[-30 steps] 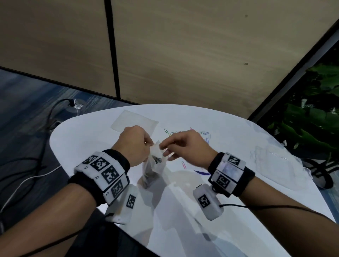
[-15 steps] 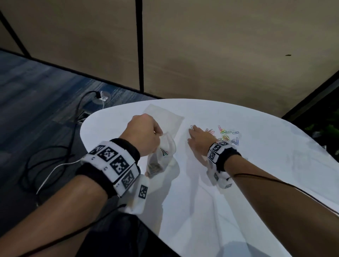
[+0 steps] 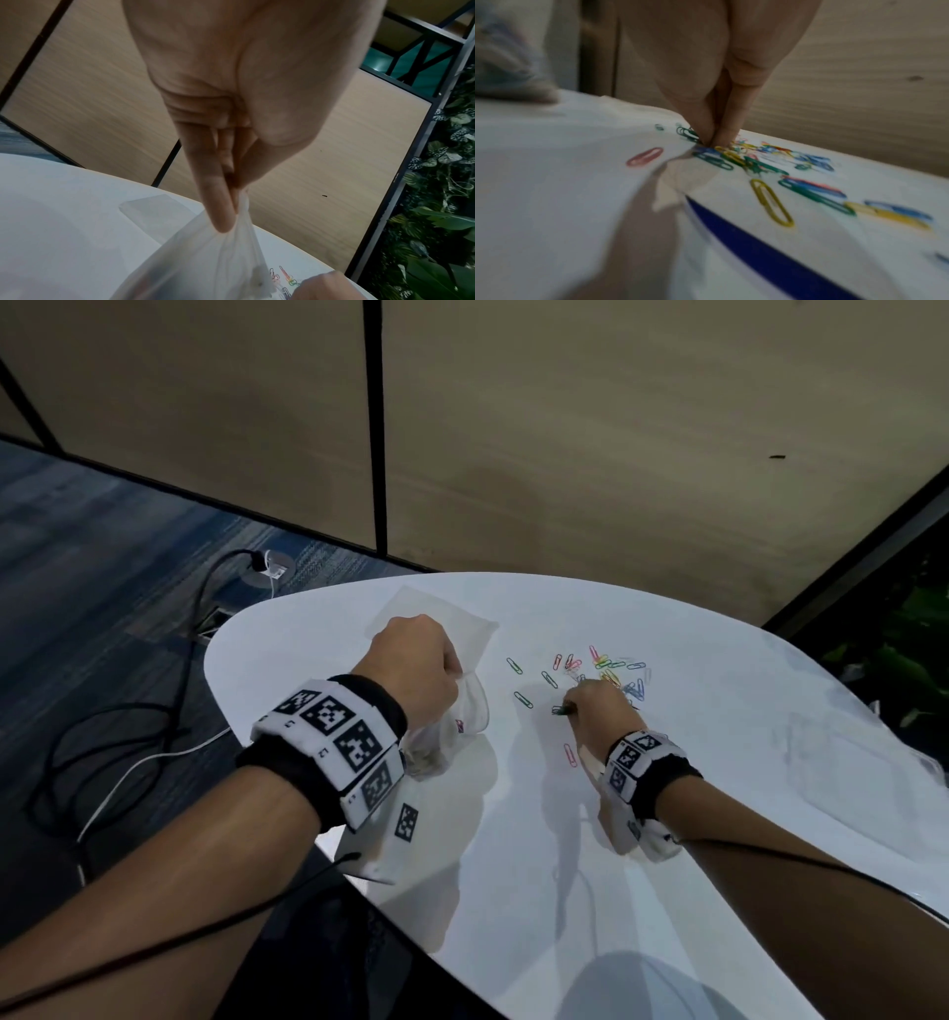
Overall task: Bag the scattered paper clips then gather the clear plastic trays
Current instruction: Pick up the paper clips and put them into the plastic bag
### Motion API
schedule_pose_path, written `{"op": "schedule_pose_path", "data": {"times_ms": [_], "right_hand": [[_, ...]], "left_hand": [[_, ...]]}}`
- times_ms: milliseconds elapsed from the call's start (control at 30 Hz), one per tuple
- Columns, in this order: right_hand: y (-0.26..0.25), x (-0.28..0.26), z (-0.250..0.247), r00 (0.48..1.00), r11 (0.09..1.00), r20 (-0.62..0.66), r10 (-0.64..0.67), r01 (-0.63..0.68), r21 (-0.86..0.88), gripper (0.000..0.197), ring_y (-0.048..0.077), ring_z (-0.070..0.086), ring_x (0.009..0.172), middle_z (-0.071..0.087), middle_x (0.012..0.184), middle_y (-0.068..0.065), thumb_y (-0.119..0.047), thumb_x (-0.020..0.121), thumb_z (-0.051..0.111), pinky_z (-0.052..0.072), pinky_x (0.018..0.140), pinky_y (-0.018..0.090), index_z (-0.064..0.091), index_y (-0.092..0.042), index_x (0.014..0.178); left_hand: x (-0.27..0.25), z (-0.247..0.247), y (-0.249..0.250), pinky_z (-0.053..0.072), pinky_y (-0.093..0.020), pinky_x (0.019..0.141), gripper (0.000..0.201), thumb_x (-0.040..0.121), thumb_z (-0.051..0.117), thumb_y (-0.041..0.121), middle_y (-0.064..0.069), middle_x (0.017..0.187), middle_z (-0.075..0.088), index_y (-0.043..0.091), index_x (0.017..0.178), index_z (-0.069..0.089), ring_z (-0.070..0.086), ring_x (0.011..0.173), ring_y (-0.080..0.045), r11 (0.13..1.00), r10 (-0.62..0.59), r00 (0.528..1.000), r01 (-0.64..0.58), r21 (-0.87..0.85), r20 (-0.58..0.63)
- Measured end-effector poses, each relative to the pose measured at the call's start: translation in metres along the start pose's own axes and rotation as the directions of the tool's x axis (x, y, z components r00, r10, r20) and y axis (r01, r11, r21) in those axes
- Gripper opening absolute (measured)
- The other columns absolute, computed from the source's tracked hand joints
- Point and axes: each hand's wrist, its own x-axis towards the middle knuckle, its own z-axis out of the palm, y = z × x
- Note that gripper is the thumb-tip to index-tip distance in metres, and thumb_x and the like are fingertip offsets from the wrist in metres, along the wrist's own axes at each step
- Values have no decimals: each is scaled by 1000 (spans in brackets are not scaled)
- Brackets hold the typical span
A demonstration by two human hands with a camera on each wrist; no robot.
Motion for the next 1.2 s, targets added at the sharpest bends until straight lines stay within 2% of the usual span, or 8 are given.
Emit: {"op": "schedule_pose_path", "data": {"times_ms": [133,200,300,433,700,900,1067,1200], "right_hand": [[17,-4,-24,962,889,4,274,-255,379,10,22,69,89,76,88,7,-13,82,71,53,83,27,79,-11,87],[16,-7,-41,927,652,115,356,-335,681,8,19,72,85,77,89,8,-13,79,78,56,87,31,79,-10,86],[-7,-17,-75,945,57,249,212,-267,962,11,19,73,82,72,105,19,4,81,72,59,79,24,72,6,92],[-55,-33,-106,966,-144,256,-27,-257,956,5,18,71,84,73,92,14,7,85,66,57,79,19,70,4,85],[-89,-34,-95,973,351,150,-176,-81,933,27,24,73,93,76,100,10,-3,82,73,57,91,34,73,-6,108],[-59,-3,-107,993,151,114,-18,-110,982,16,28,71,85,70,100,23,6,91,59,61,77,30,70,4,102],[-39,40,-50,989,820,49,137,-141,555,29,22,64,113,67,126,5,-19,95,55,47,102,33,67,-19,122],[-55,44,-19,966,969,214,-145,95,228,48,24,30,145,27,159,10,-25,104,33,22,116,32,31,-11,150]], "left_hand": [[2,3,6,60,-35,87,30,86,50,-2,-2,76,67,11,96,76,72,90,-28,1000,3,1000,-3,17,17],[3,5,9,59,-34,88,30,86,51,-1,-7,86,71,12,97,76,71,92,-28,1000,10,1000,-11,23,21],[4,8,12,58,-31,86,31,85,51,-2,-9,90,71,11,97,76,71,93,-27,1000,12,1000,-13,20,23],[6,10,14,59,-33,86,30,86,51,-1,-10,97,73,11,97,77,71,93,-28,1000,7,1000,-7,14,2],[3,5,11,59,-36,87,22,86,59,5,-7,87,72,13,95,77,71,91,-26,999,-23,998,21,-25,-55],[3,-3,0,61,-37,82,28,87,52,-2,-10,91,73,9,95,76,73,86,-30,997,-31,999,28,-73,-42],[6,-2,-1,61,-35,84,25,88,55,1,-7,85,69,10,99,75,71,90,-28,998,-25,1000,24,-61,-19],[8,1,-1,59,-33,85,27,87,55,2,-10,96,72,11,103,76,70,93,-27,999,-15,1000,14,-45,-23]]}}
